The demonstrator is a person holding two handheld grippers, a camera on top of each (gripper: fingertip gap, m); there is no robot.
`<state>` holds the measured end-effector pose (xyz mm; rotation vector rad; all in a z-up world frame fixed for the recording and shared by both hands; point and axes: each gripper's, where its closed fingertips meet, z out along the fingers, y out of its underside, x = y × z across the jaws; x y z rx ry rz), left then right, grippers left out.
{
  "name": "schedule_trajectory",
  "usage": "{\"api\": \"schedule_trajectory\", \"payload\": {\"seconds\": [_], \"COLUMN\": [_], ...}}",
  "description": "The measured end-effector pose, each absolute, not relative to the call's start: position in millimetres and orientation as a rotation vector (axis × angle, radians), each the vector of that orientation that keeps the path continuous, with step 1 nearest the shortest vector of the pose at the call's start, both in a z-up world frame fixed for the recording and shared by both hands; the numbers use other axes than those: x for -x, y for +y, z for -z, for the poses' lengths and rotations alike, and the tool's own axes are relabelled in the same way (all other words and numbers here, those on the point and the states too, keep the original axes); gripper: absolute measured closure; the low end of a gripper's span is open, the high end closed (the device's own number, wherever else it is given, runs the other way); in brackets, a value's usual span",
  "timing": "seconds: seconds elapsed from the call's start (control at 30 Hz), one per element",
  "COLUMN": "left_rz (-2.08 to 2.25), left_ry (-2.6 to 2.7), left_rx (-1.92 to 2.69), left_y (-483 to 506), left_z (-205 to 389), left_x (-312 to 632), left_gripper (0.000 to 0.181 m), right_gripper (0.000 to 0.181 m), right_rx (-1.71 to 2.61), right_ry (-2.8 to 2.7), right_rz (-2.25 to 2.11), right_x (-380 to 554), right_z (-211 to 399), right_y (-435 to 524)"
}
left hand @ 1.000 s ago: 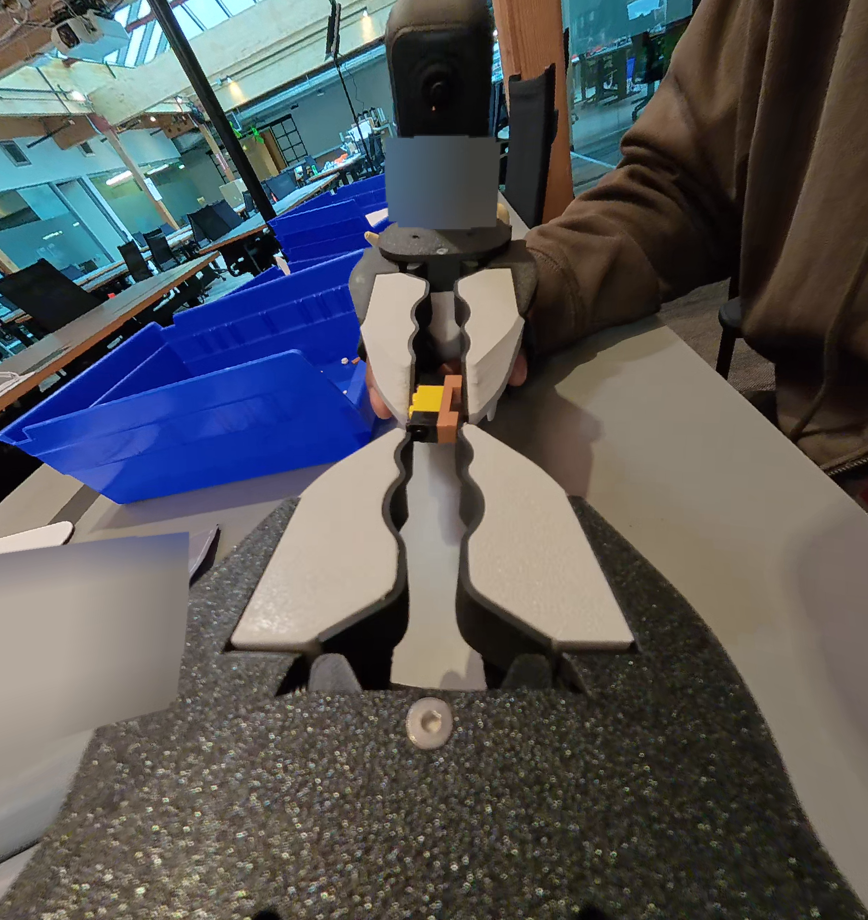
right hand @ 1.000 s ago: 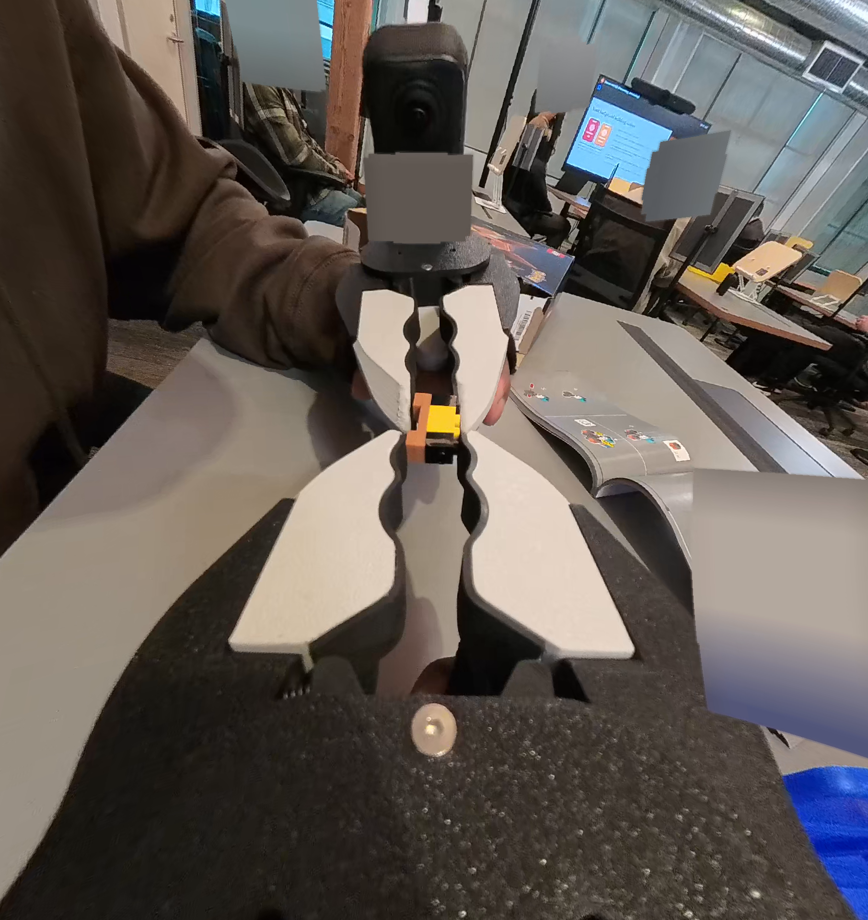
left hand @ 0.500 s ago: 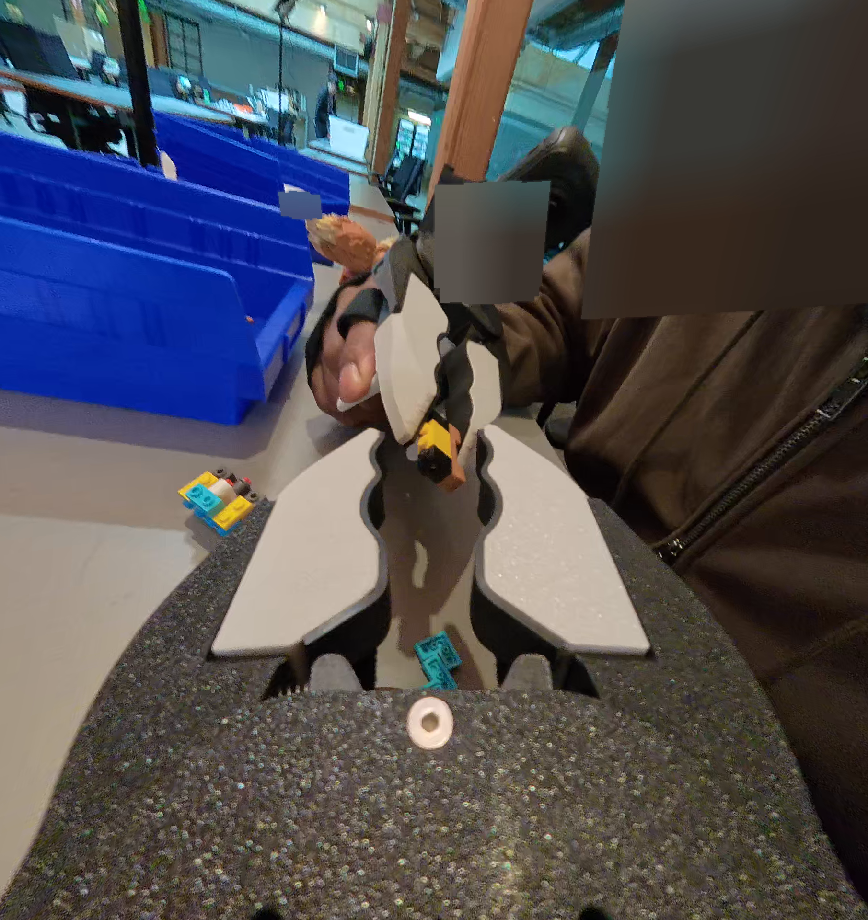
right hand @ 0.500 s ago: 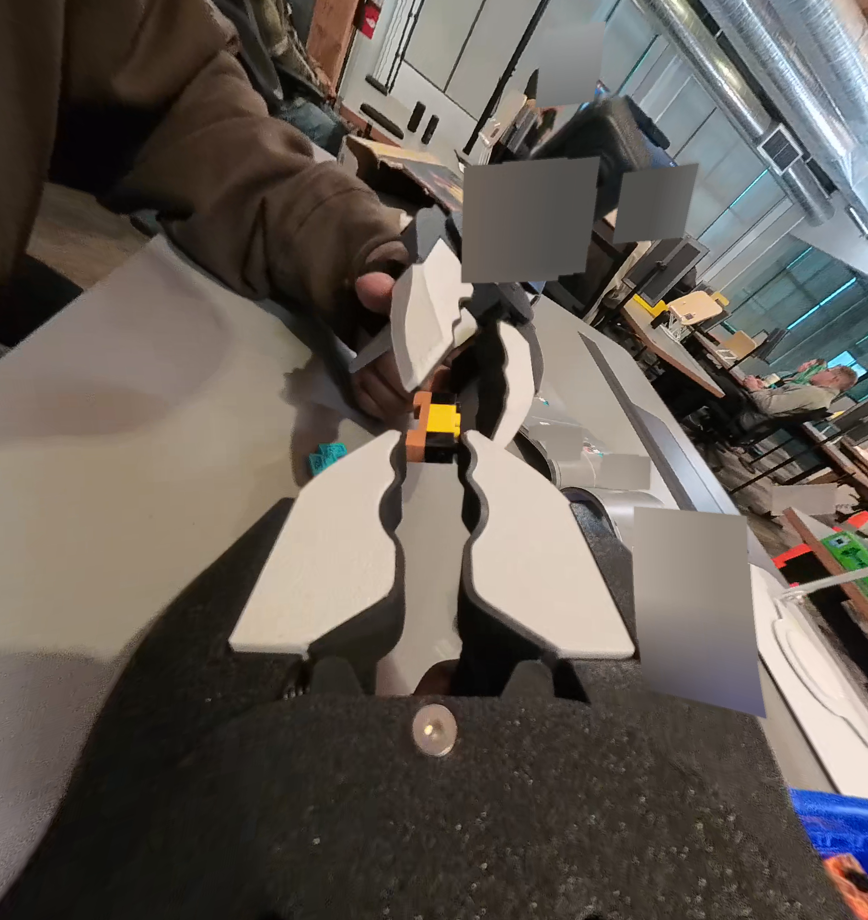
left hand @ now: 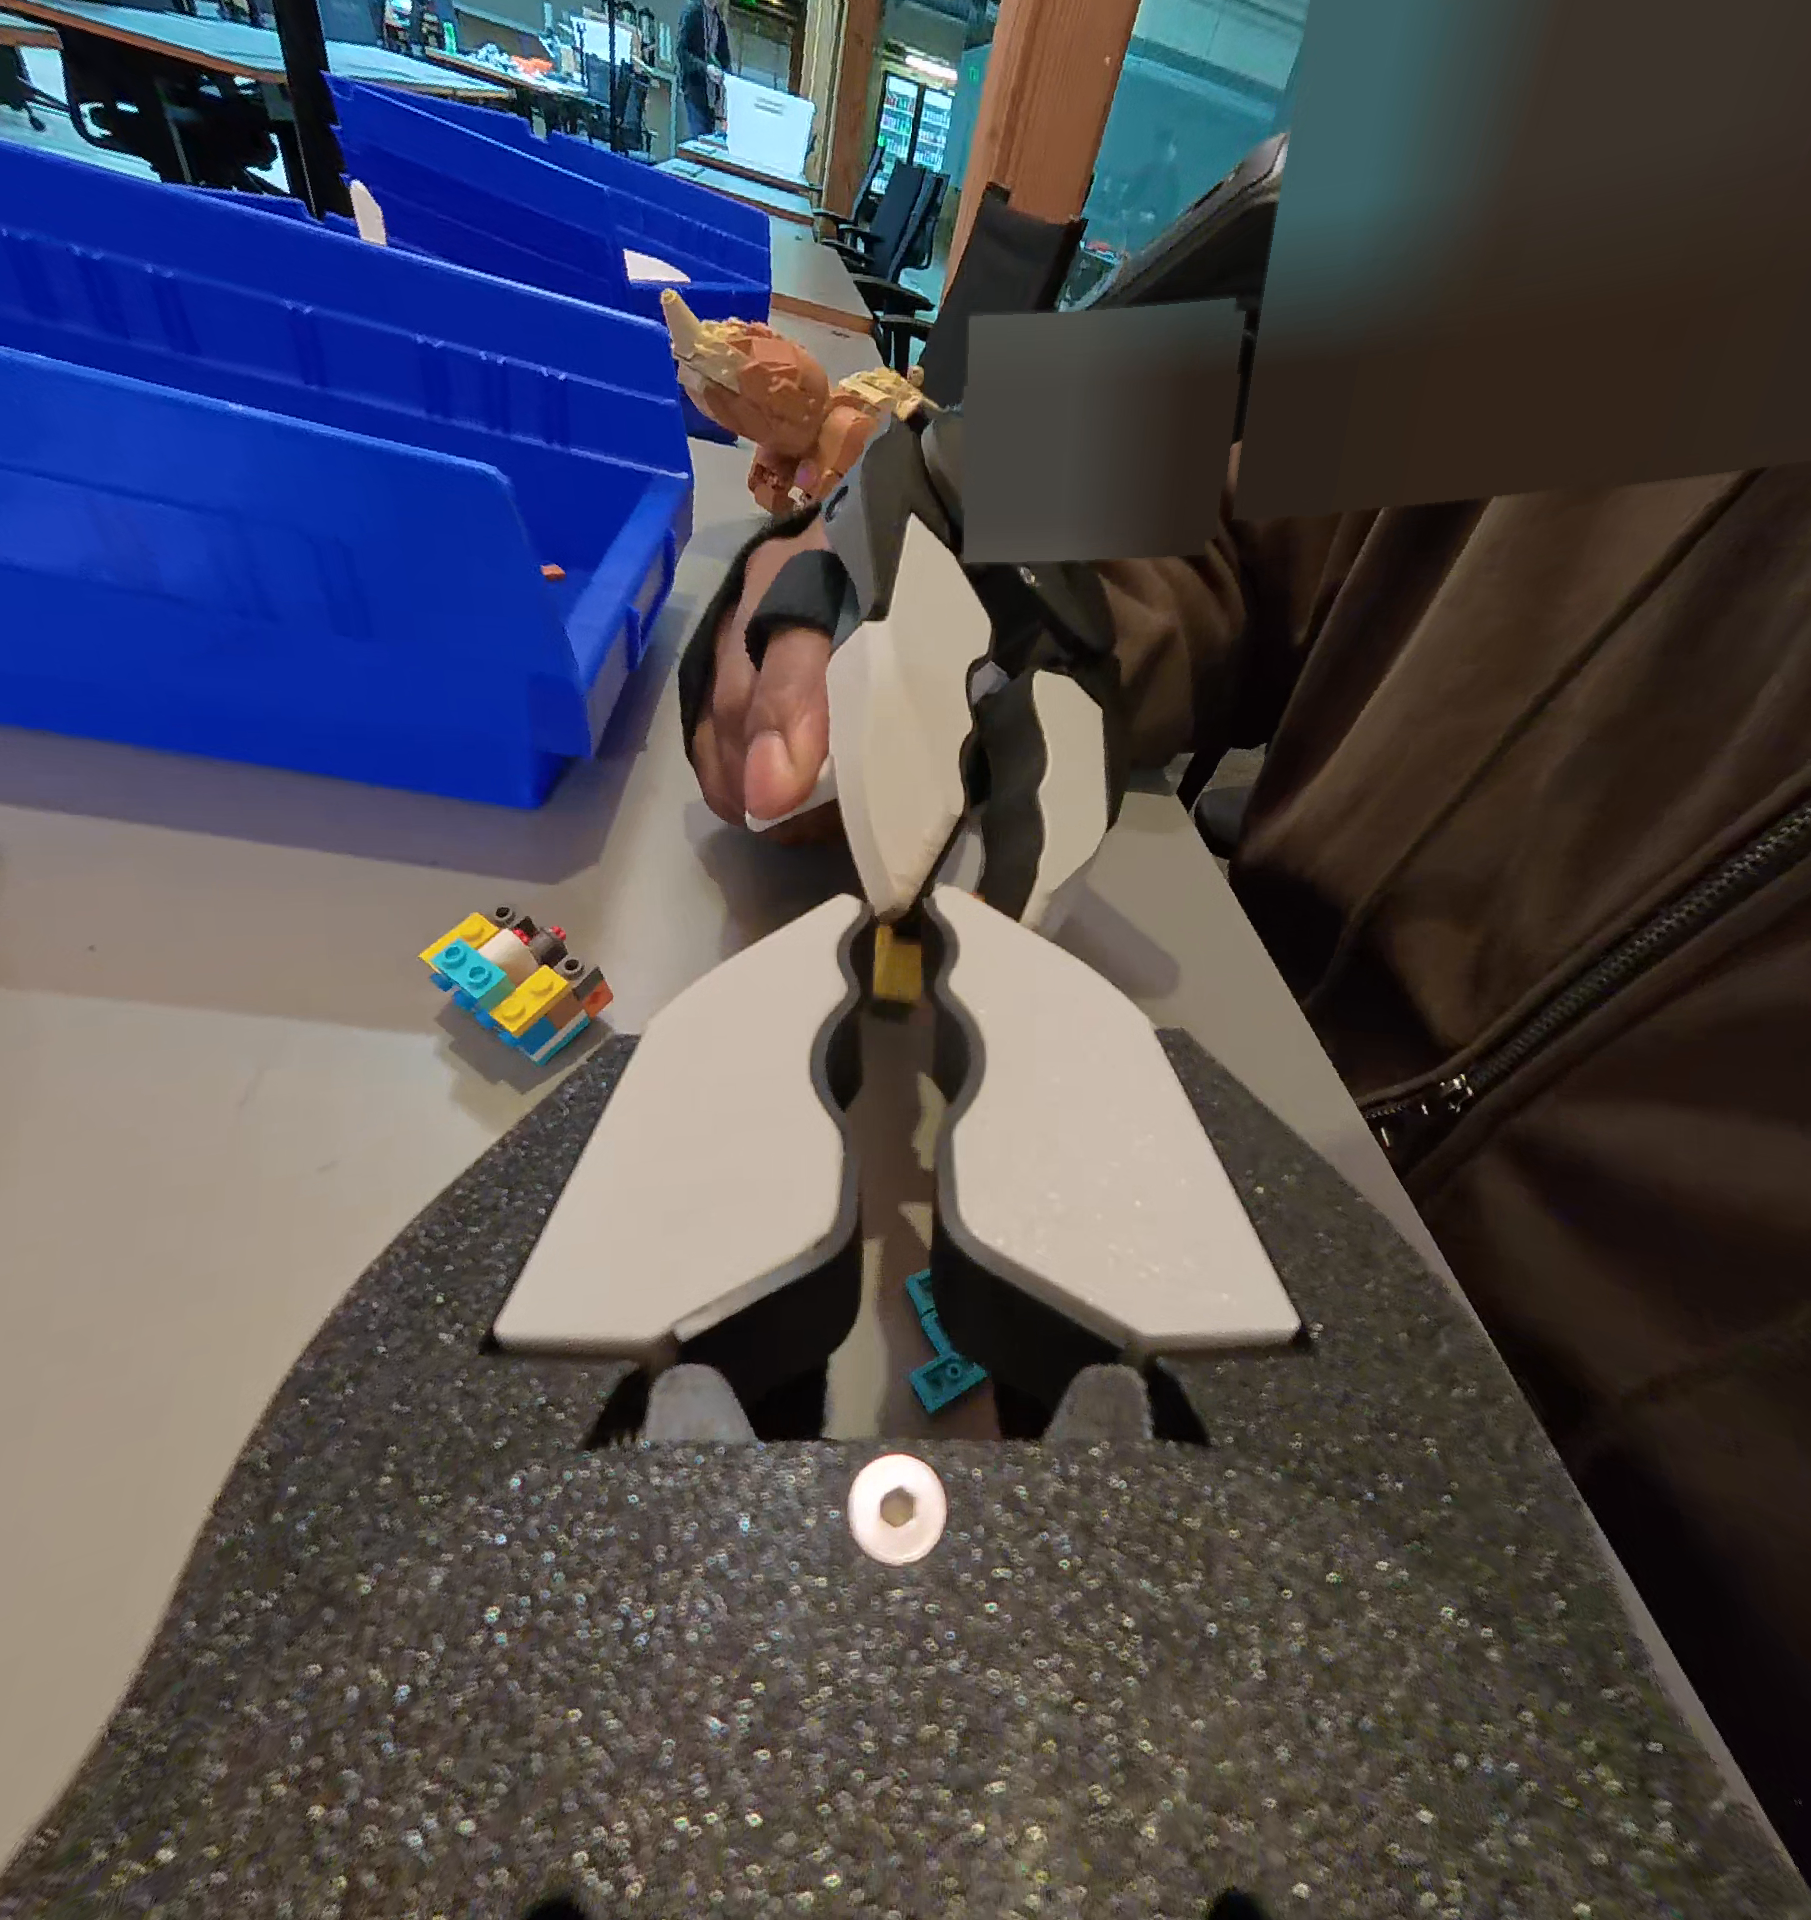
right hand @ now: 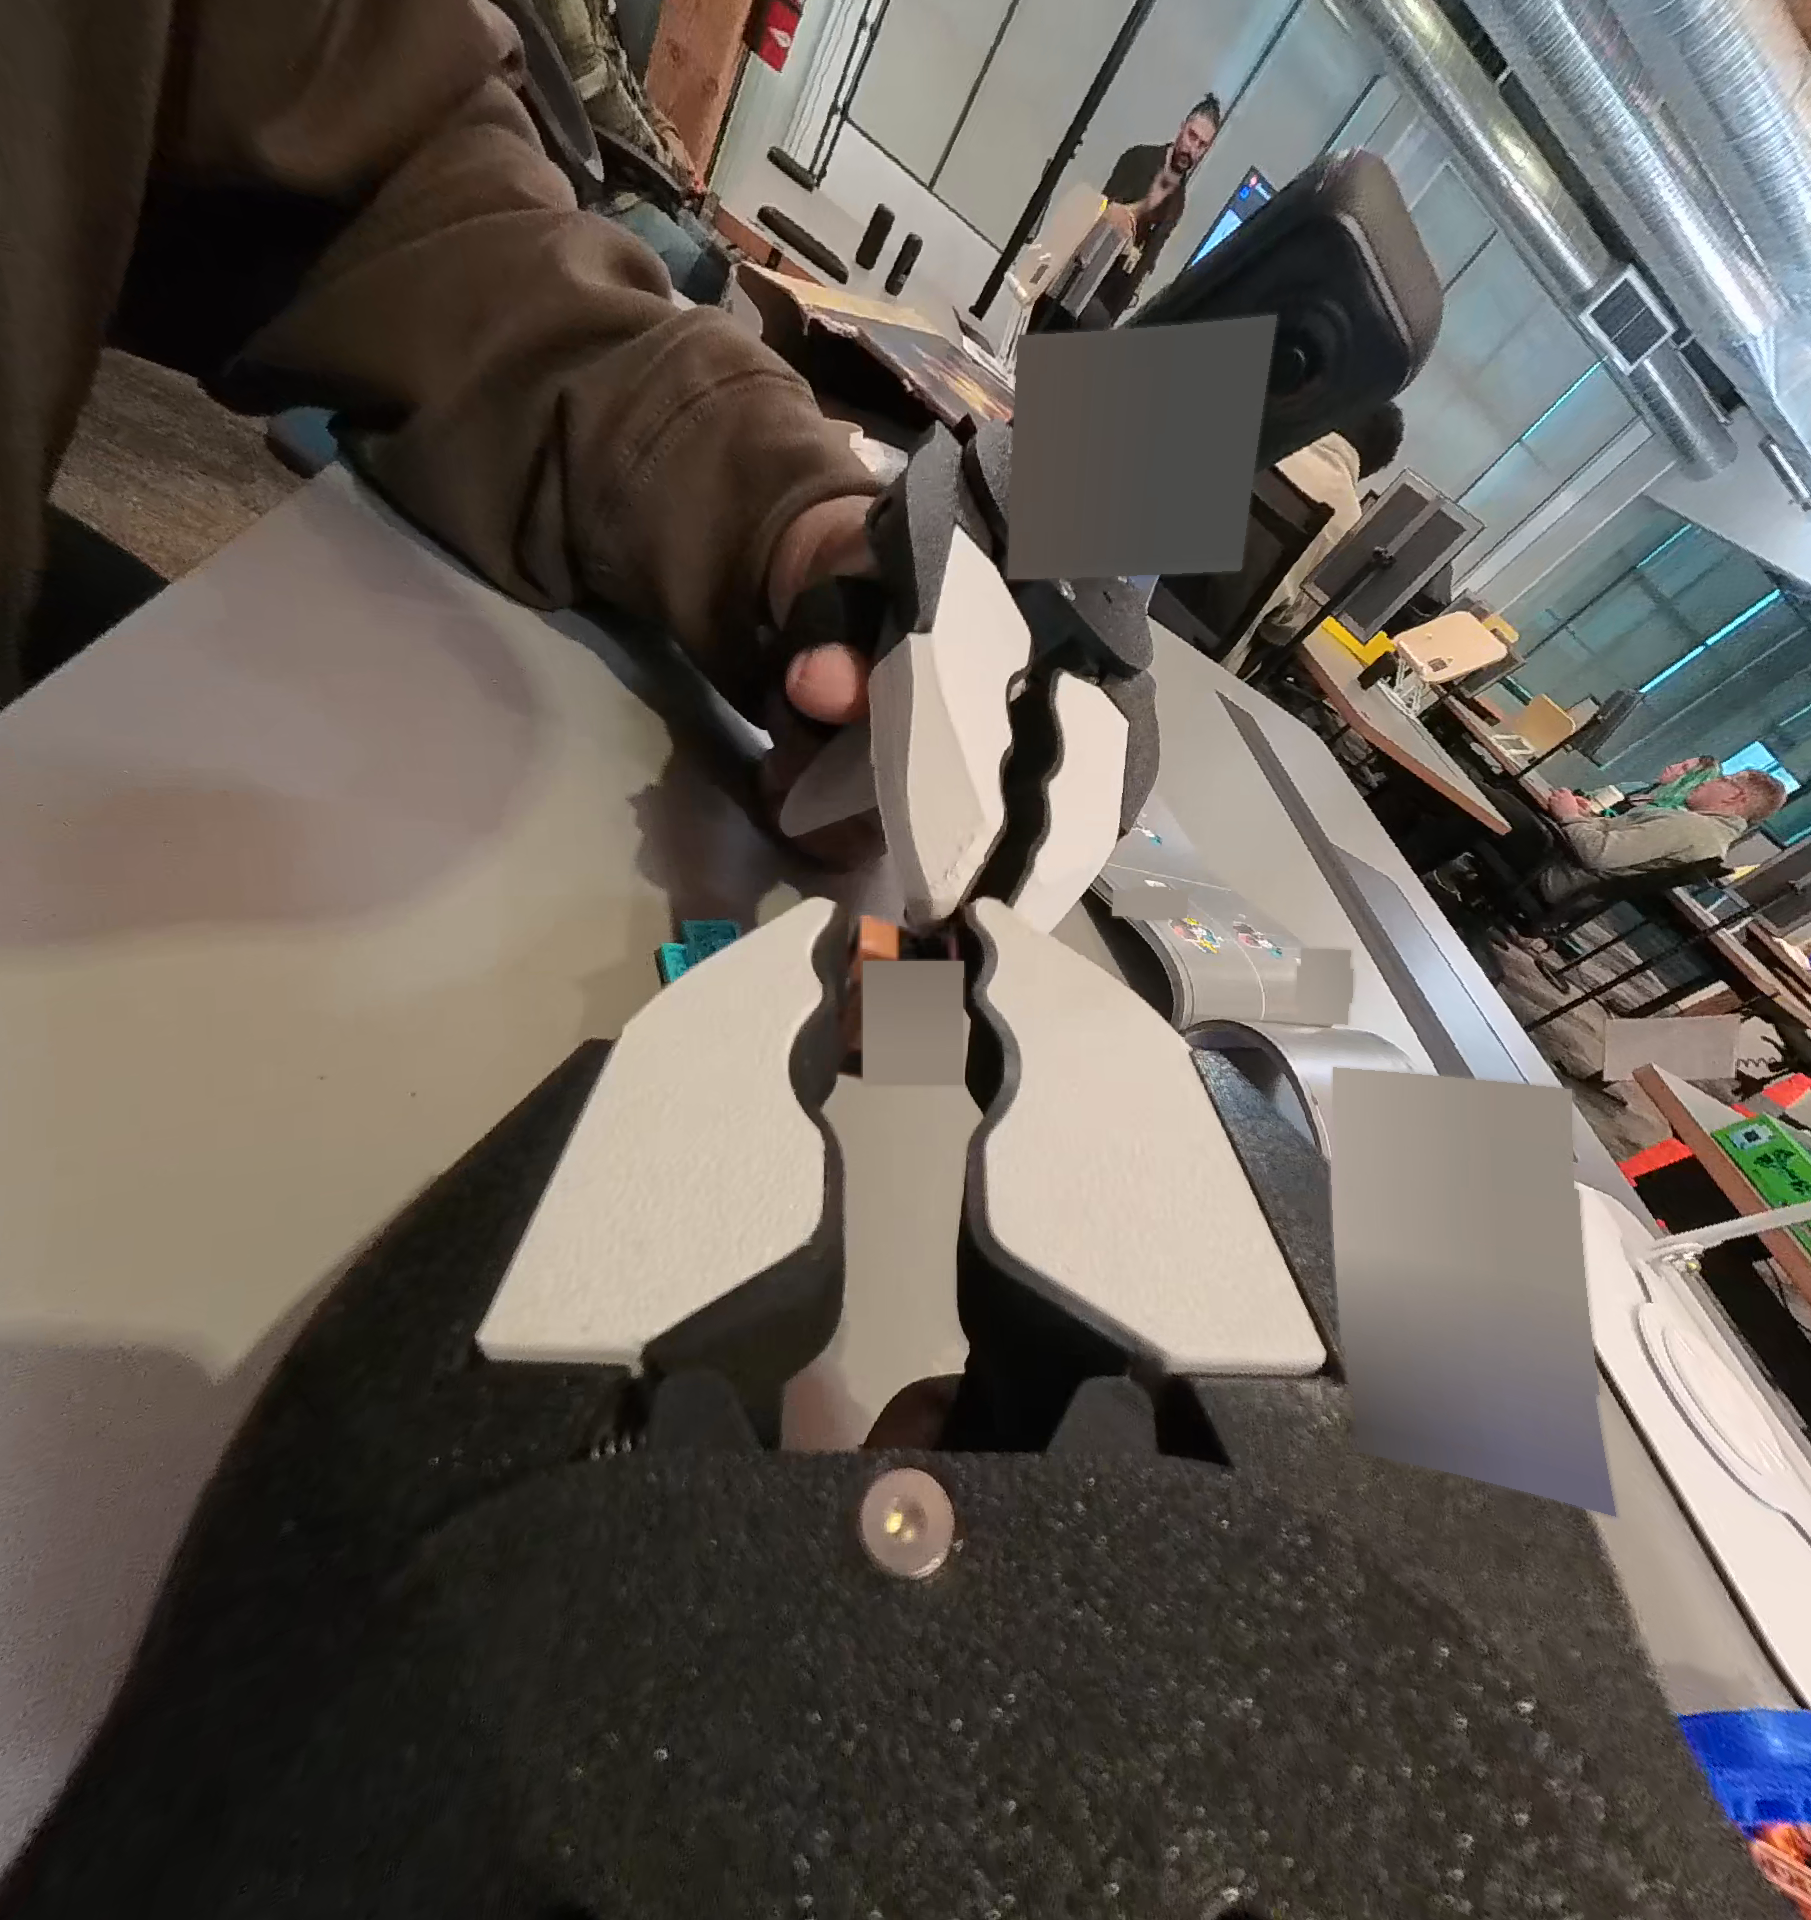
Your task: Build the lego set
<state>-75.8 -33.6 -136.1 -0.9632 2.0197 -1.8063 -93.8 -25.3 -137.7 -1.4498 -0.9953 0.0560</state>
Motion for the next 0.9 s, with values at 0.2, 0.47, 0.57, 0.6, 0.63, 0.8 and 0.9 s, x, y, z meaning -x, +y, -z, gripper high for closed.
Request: {"api": "schedule_trajectory", "payload": {"seconds": [0.2, 0.47, 0.57, 0.6, 0.63, 0.8, 0.9], "left_rz": [1.823, 1.731, 1.648, 1.634, 1.611, 1.508, 1.449], "left_ry": [2.003, 1.870, 1.908, 1.923, 1.934, 1.990, 2.040], "left_rx": [0.999, 1.085, 1.097, 1.094, 1.095, 1.094, 1.077], "left_y": [-31, 5, 9, 7, 7, 4, 1], "left_z": [136, 134, 142, 143, 145, 155, 161], "left_x": [73, 62, 61, 60, 60, 59, 60], "left_gripper": [0.173, 0.168, 0.166, 0.165, 0.165, 0.164, 0.163], "right_gripper": [0.163, 0.156, 0.156, 0.156, 0.156, 0.156, 0.155], "right_rx": [1.447, 1.550, 1.645, 1.685, 1.718, 1.835, 1.853], "right_ry": [-0.965, -0.908, -0.952, -0.961, -0.968, -1.004, -1.018], "right_rz": [-0.051, -0.025, -0.072, -0.087, -0.099, -0.116, -0.132], "right_x": [91, 68, 60, 57, 53, 43, 44], "right_z": [137, 140, 150, 154, 159, 181, 184], "right_y": [-22, -14, -19, -21, -22, -28, -30]}}
